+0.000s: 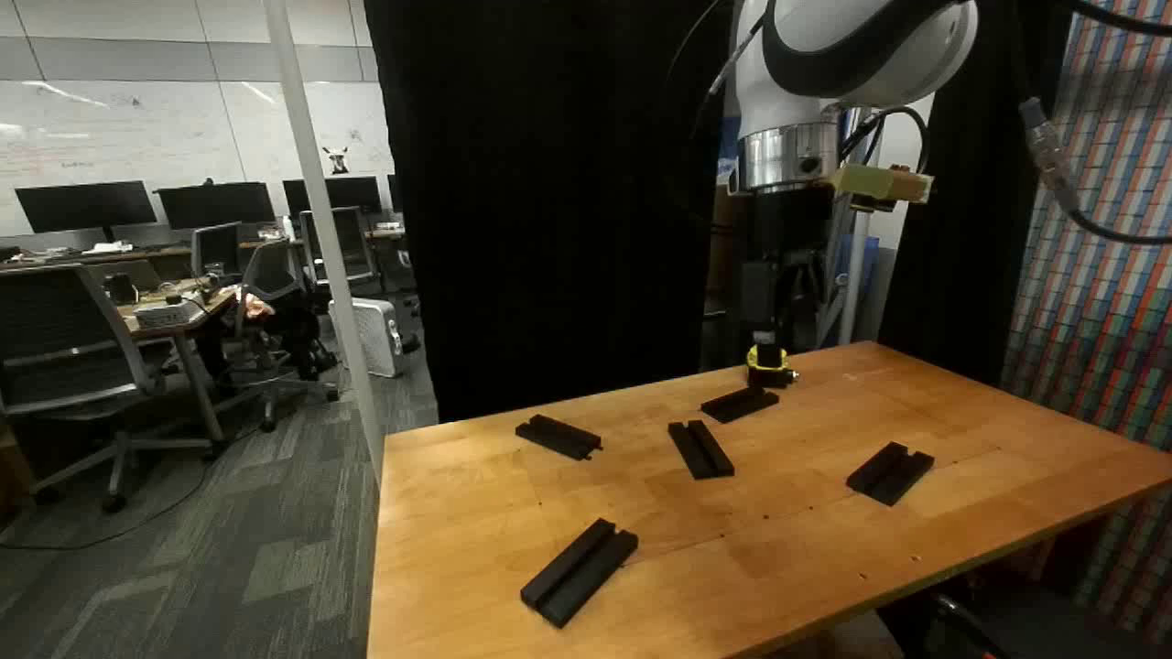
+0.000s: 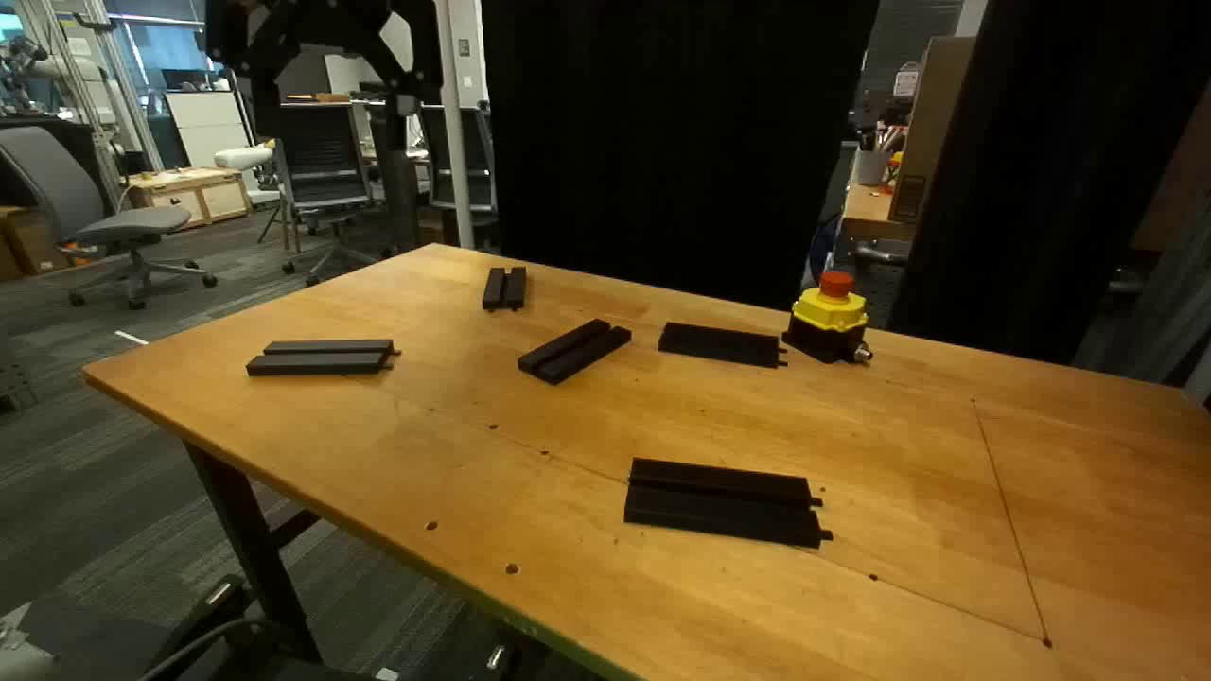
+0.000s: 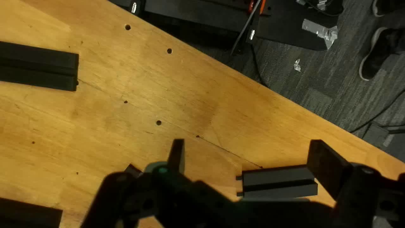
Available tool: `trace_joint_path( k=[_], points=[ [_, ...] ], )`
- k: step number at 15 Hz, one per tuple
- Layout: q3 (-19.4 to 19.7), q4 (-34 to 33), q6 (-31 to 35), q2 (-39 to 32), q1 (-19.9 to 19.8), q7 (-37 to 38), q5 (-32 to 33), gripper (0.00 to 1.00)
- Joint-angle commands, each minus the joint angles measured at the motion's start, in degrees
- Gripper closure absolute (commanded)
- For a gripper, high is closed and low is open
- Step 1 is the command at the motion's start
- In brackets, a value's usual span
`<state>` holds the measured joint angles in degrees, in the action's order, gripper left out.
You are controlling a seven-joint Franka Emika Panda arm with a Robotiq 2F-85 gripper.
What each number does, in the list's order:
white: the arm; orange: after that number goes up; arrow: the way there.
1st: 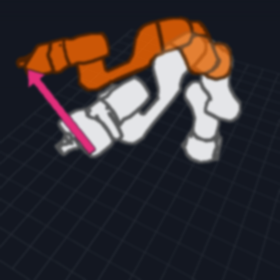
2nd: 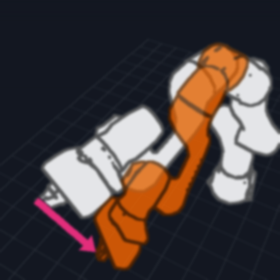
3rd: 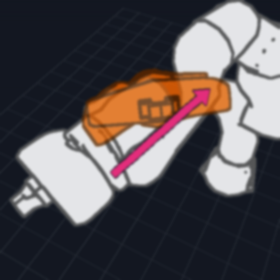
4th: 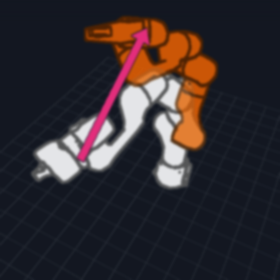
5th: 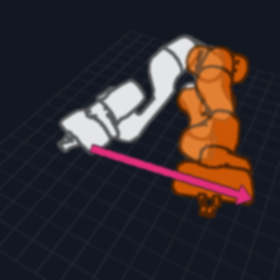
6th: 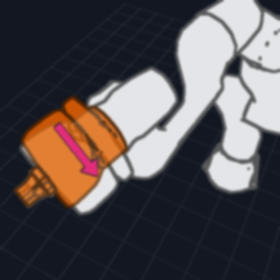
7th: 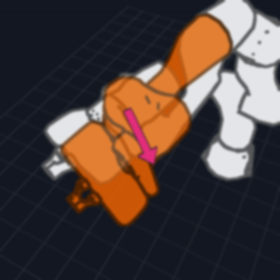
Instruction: Stack up the black pads
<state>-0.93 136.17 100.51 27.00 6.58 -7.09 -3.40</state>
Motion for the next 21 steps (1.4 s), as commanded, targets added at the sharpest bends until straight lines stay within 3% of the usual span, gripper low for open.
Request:
trace_joint_path(
  k=[1, 10, 21],
  points=[
    [-0.46, -0.32, -0.07, -0.02, -0.53, -0.17, -0.19, 0.0],
    [-0.28, 0.37, 1.8, 0.26, -1.83, 2.68, -0.11, 0.0],
    [1.17, 5.91, 21.87, -7.94, -11.86, 25.05, 0.15, 0.0]
  ],
)
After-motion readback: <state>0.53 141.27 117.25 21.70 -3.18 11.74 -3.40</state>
